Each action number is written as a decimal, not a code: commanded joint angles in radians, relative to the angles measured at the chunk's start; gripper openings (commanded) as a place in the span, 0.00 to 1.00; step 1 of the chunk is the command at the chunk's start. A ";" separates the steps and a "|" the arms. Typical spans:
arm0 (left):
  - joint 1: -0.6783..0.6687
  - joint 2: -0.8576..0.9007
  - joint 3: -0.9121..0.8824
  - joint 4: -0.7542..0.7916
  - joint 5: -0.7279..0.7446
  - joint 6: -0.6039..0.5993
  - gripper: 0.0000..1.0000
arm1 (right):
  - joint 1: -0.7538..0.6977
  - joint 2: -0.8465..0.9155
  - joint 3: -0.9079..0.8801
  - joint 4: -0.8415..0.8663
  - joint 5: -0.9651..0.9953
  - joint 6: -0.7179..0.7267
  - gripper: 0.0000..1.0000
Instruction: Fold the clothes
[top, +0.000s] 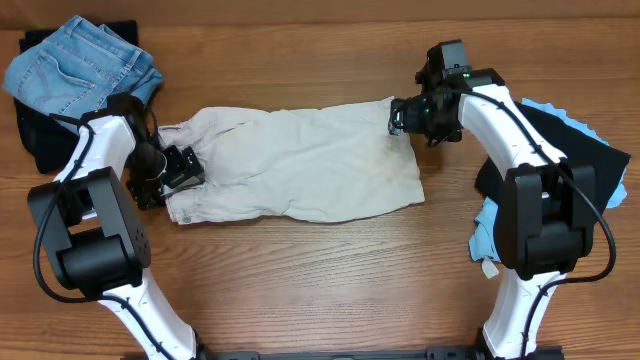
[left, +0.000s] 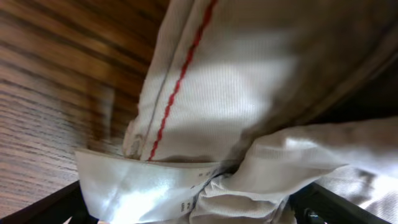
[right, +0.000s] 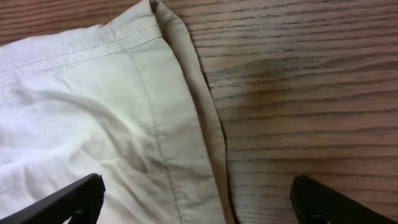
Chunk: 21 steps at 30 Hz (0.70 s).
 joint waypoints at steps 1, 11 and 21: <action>-0.004 0.038 -0.007 0.019 0.050 0.034 0.96 | -0.007 0.001 -0.003 0.006 -0.017 -0.008 1.00; -0.002 -0.202 -0.005 -0.005 0.047 0.021 1.00 | -0.010 0.001 -0.003 0.018 0.015 -0.003 1.00; -0.003 -0.411 -0.005 -0.111 0.143 0.031 1.00 | -0.103 0.001 -0.003 0.039 -0.095 -0.079 1.00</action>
